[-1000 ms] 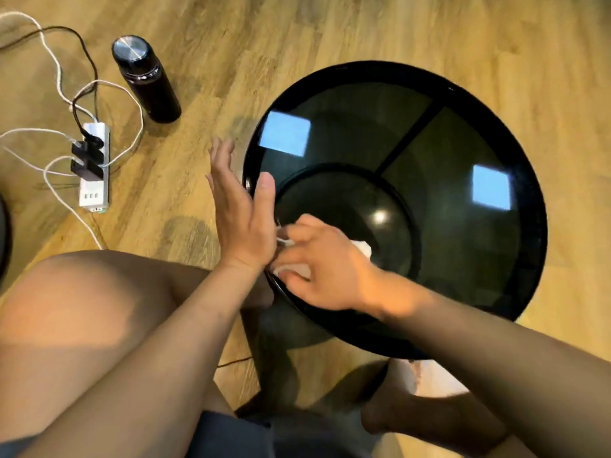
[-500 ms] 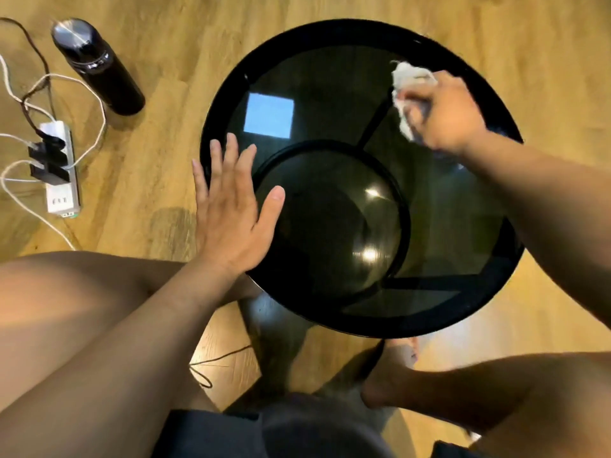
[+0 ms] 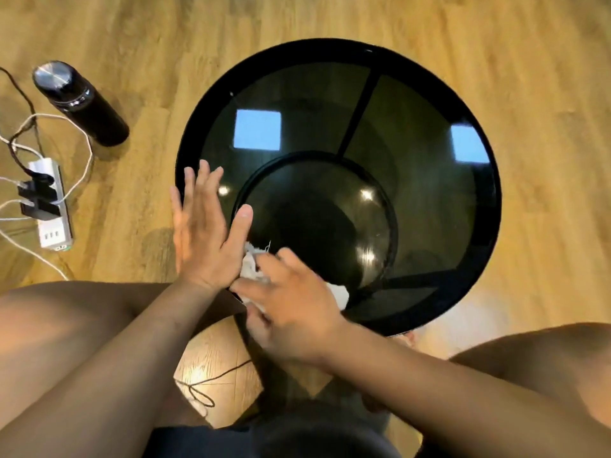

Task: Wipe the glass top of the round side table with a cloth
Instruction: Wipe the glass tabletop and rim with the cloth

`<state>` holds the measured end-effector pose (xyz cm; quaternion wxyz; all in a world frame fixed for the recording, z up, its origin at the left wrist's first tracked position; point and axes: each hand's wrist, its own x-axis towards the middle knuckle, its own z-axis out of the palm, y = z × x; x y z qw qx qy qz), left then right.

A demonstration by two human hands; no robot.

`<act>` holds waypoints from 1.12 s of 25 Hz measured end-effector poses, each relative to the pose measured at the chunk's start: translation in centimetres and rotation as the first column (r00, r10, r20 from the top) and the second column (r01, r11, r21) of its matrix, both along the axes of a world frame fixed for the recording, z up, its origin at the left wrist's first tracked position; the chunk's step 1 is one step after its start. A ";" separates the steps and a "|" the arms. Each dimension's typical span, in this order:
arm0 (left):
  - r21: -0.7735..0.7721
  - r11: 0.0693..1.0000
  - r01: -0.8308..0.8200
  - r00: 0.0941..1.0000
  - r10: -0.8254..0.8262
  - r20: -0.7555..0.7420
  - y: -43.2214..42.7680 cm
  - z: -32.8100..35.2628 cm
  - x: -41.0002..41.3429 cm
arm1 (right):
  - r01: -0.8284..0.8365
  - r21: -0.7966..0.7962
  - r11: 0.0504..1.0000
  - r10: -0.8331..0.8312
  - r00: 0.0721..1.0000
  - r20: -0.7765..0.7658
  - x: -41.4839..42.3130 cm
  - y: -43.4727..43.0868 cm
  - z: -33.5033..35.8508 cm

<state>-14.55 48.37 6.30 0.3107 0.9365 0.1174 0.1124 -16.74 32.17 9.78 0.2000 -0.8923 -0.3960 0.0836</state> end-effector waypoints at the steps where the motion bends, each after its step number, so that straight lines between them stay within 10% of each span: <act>1: -0.004 1.000 0.002 1.000 -0.002 -0.004 0.0 0.0 -0.1 | -0.064 -0.015 0.998 0.064 0.998 -0.017 -1.8 -0.1 0.0; 4: 0.022 1.000 0.003 1.000 -0.003 -0.012 0.2 -0.4 -0.1 | -0.080 -0.113 0.990 0.095 0.986 0.138 2.9 -4.2 -0.3; 7: 0.012 1.000 -0.007 1.000 0.007 -0.006 0.2 -0.3 0.0 | 0.243 -0.131 0.961 -0.190 0.926 0.326 12.9 -11.9 -0.6; 13: 0.001 0.998 -0.059 0.998 0.059 -0.013 -0.3 0.2 0.2 | 0.743 -0.312 0.593 -0.604 0.666 0.438 24.1 -21.7 -0.2; 18: -0.020 0.999 -0.050 0.999 0.050 0.004 0.1 -0.7 0.5 | 0.621 -0.098 0.777 -0.597 0.778 0.196 11.5 -14.4 -0.2; 24: 0.079 0.995 -0.053 0.998 0.052 0.018 0.4 -1.9 0.5 | -0.019 -0.045 0.999 0.021 0.999 0.045 -3.2 -3.1 0.0; 28: 0.096 0.993 -0.064 0.998 0.064 0.004 0.7 -2.3 0.6 | 0.253 -0.283 0.925 -0.176 0.947 0.270 5.7 -13.1 -0.1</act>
